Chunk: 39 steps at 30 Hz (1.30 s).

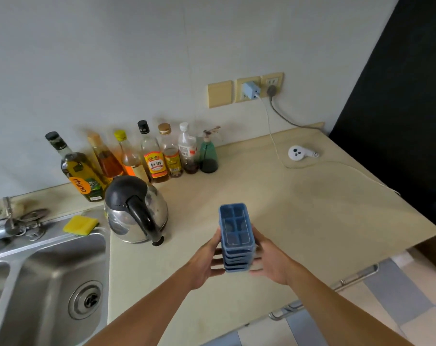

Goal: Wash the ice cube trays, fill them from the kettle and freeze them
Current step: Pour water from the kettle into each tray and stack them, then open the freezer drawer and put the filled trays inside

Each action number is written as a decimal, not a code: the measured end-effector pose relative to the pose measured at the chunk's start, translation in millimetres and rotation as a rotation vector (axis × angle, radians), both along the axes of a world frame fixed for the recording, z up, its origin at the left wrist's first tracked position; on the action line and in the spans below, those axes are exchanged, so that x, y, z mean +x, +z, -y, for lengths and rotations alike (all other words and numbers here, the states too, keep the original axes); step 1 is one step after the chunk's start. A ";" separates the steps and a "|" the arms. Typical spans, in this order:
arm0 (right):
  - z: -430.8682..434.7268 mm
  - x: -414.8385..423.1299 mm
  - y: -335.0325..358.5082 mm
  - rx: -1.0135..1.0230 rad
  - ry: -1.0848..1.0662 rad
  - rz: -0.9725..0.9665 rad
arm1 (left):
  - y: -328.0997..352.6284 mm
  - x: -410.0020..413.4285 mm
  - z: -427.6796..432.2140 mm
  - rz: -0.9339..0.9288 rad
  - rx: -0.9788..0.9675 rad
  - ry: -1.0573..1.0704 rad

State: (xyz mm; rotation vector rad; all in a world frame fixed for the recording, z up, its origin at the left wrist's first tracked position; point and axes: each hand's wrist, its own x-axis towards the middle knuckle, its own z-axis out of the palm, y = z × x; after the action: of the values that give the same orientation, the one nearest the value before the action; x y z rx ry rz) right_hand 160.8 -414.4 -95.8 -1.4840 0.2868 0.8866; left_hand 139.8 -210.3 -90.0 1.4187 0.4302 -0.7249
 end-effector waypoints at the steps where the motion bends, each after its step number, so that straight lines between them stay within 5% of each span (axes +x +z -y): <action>1: 9.2 1.8 1.6 -0.002 -0.014 -0.003 | 2.3 4.6 9.5 0.000 0.001 -0.013; 23: 387.8 90.8 18.4 -0.046 -0.174 0.050 | 21.8 109.8 390.6 0.013 -0.054 -0.048; 39: 467.7 156.6 -7.7 -0.038 -0.266 0.094 | 4.0 199.8 471.2 0.028 -0.096 -0.186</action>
State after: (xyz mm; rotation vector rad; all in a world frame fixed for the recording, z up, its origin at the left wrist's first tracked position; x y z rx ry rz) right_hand 317.4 -882.0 -103.5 -1.4776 0.4225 0.6000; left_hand 339.6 -681.5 -86.0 1.3889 0.2399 -0.8634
